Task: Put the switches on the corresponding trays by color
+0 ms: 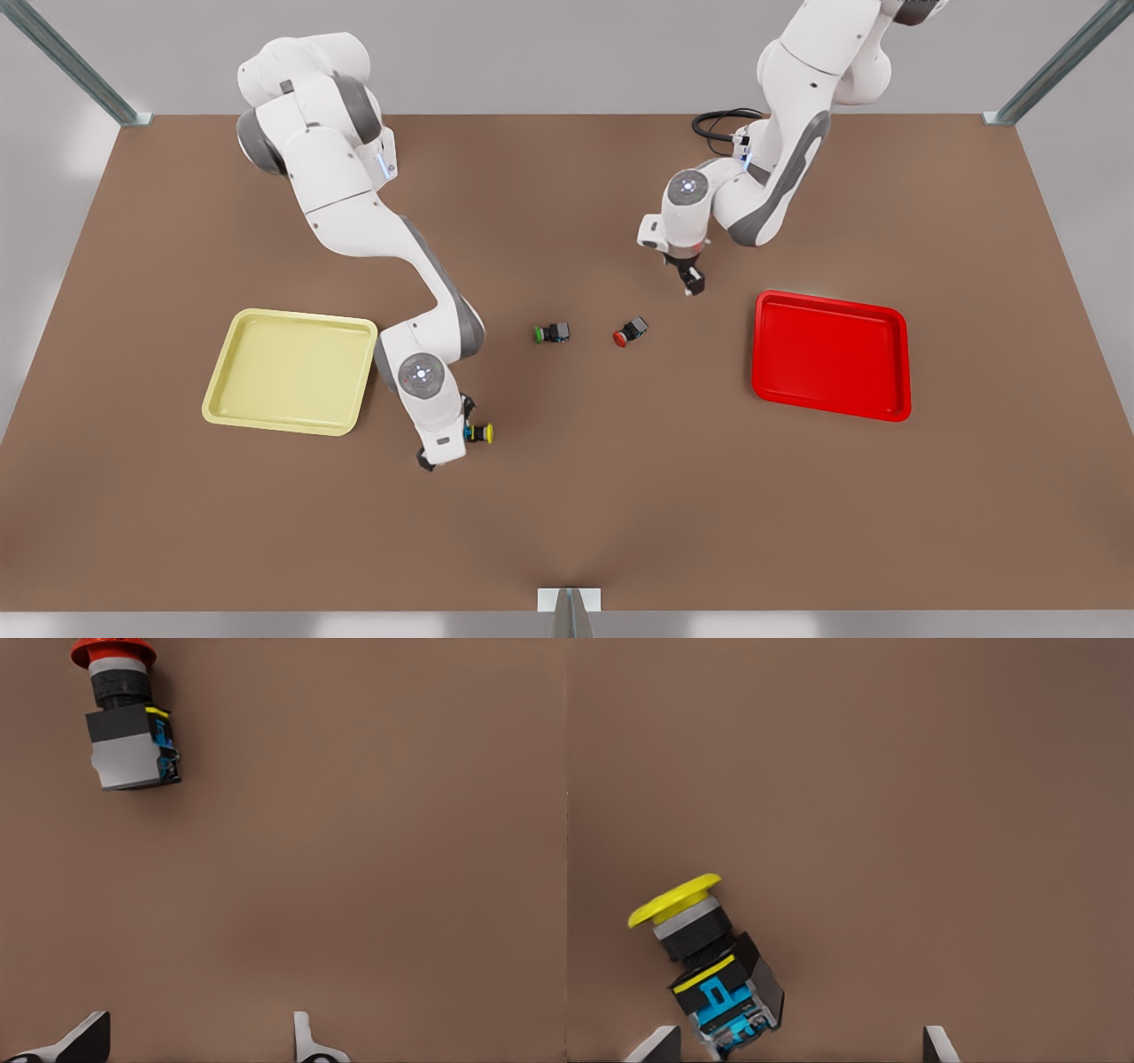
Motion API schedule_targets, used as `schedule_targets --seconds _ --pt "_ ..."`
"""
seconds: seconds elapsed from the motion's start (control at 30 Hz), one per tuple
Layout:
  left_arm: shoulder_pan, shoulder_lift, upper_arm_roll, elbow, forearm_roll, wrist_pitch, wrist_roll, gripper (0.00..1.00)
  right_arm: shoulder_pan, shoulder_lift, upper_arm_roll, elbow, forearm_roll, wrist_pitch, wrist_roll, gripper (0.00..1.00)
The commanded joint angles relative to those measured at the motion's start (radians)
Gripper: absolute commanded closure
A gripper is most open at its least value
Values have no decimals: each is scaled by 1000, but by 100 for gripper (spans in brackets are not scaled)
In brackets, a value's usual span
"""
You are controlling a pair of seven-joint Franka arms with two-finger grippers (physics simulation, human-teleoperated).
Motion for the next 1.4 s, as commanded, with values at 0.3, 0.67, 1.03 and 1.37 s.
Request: schedule_targets --seconds 0.3,0.67,1.03,1.37 --pt "97 6 -74 -7 -14 22 61 0 -10 20 -3 -8 -3 2 -112 0" --pt "-100 267 55 288 -48 13 -74 1 -1 43 7 -14 5 2 -178 0" --pt "-137 292 205 402 -33 8 -55 1 1 46 9 -12 6 2 -166 41" --pt "-129 335 205 411 -34 29 -45 1 -1 46 9 -12 6 2 -169 45"
